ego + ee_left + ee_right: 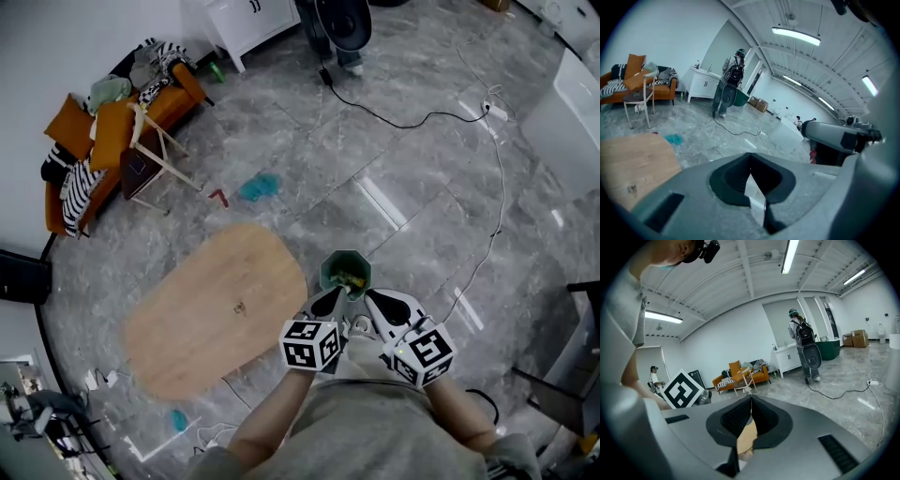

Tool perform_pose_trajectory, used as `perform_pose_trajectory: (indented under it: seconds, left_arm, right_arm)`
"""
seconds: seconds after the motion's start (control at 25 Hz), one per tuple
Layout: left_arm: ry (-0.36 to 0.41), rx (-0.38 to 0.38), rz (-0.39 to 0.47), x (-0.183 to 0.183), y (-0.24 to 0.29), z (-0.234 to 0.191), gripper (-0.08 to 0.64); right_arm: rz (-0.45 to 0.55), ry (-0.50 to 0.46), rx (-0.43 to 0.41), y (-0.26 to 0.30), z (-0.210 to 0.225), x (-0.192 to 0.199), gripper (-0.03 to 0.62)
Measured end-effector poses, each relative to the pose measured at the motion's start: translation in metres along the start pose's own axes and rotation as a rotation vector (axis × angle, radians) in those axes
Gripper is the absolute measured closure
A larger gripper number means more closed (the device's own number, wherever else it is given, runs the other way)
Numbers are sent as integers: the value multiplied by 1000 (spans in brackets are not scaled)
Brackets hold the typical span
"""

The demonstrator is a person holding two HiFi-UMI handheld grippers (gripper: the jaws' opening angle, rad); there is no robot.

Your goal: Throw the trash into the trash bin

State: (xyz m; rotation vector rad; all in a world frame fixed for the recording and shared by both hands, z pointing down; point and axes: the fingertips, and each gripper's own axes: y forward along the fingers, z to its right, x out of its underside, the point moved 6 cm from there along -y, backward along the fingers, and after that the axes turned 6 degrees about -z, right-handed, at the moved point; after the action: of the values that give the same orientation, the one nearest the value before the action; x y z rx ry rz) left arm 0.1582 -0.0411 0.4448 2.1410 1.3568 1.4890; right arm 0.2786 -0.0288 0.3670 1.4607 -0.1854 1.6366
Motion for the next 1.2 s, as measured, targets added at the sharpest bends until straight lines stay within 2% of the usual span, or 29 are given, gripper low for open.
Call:
perform_pose_trajectory:
  seconds: [0.56, 0.96, 1.2]
  left_arm:
    - [31, 8, 67, -32, -38, 23, 549]
    - [65, -5, 87, -40, -54, 26, 549]
    - [69, -10, 115, -49, -58, 24, 549]
  right_arm:
    - [46, -36, -33, -21, -20, -33, 583]
    - [85, -82, -15, -26, -24, -49, 584]
    - [96, -58, -9, -27, -22, -50, 583]
